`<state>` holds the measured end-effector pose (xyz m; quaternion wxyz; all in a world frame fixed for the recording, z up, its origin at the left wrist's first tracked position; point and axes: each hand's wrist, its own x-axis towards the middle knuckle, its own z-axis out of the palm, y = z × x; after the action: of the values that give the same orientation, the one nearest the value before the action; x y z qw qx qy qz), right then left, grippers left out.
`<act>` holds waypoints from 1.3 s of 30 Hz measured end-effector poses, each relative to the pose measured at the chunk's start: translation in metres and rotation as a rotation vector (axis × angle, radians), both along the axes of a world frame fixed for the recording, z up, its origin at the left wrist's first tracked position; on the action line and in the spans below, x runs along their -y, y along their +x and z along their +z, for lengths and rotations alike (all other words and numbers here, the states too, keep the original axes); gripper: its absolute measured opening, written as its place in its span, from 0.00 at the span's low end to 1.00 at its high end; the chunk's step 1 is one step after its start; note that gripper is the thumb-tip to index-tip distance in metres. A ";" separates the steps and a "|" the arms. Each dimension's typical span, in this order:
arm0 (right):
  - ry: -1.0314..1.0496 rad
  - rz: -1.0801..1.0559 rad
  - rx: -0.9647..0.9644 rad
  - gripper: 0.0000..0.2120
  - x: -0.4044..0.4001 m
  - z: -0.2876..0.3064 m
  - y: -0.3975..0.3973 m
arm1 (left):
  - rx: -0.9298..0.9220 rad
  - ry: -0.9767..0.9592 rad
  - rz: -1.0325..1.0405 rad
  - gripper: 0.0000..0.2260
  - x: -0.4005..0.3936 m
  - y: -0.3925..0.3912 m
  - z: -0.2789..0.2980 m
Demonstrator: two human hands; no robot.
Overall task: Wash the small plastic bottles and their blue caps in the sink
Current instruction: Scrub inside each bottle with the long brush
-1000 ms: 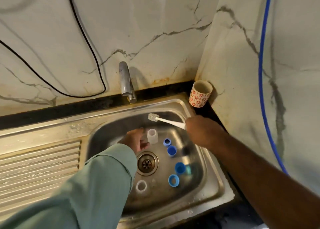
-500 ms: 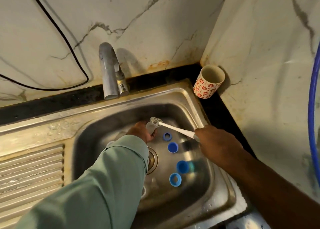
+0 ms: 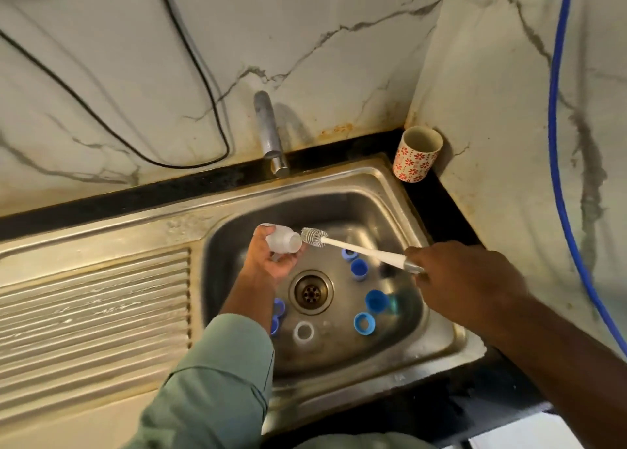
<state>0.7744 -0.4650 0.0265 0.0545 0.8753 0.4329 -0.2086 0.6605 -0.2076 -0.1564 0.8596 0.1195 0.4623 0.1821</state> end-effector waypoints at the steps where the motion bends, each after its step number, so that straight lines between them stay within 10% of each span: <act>1: 0.013 0.026 0.005 0.13 0.002 0.003 -0.008 | -0.010 0.014 -0.009 0.10 -0.001 -0.013 0.008; 21: 0.341 0.242 0.100 0.19 -0.054 -0.032 -0.129 | 0.108 0.225 0.208 0.25 -0.020 -0.184 0.082; 39: 0.356 0.300 -0.003 0.19 -0.064 -0.035 -0.059 | 0.007 0.381 0.438 0.29 0.009 -0.125 0.099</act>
<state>0.7154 -0.4009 -0.0083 -0.0709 0.7967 0.5881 -0.1198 0.5353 -0.2162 -0.0579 0.7635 0.1754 0.4314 0.4473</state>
